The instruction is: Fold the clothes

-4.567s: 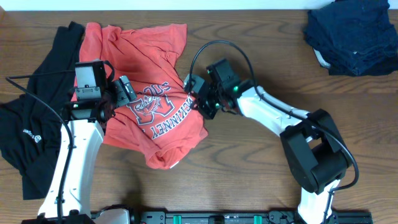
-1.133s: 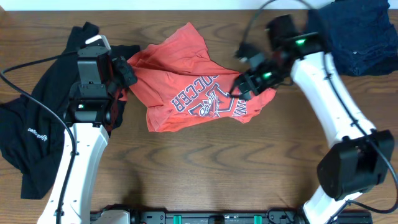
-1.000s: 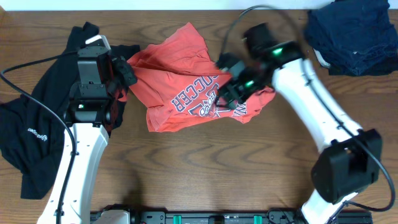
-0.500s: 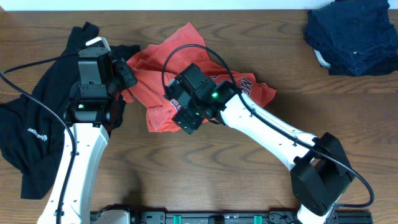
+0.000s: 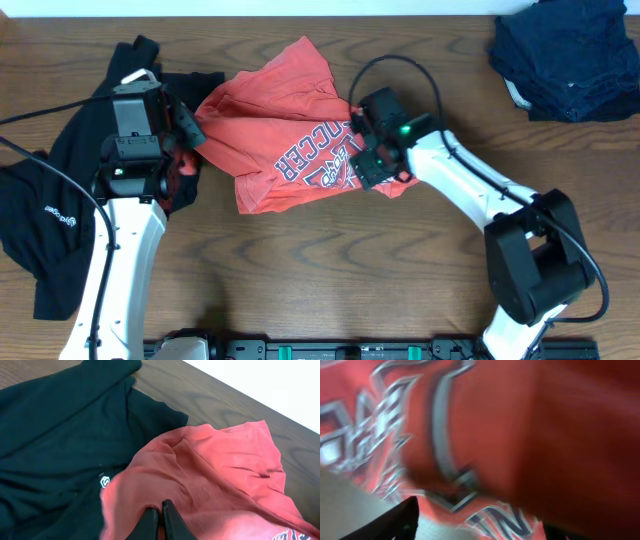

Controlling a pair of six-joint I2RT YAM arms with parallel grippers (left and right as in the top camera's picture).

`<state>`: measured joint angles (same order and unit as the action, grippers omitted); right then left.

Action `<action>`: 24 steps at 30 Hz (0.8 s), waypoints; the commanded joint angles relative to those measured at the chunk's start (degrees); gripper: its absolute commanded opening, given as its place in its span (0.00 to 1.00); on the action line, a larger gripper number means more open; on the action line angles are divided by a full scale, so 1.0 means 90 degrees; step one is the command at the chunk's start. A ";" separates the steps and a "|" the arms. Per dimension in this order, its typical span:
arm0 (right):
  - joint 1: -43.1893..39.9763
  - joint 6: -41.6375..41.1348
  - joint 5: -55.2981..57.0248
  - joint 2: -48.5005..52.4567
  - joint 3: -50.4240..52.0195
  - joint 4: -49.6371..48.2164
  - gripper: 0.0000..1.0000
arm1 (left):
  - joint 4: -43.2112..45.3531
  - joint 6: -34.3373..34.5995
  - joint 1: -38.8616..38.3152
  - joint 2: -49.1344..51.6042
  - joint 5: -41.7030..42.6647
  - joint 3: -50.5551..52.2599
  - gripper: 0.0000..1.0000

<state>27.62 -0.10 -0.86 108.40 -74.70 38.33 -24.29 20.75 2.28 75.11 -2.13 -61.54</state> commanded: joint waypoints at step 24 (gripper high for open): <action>-0.1877 -0.0056 -0.0855 0.1615 0.0010 -0.4131 0.69 | -0.2266 0.0928 -0.0714 -0.0355 0.0333 0.0070 0.06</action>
<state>12.80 -2.79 -8.62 120.66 -71.70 0.84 -44.38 27.09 -3.07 72.53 0.99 -61.43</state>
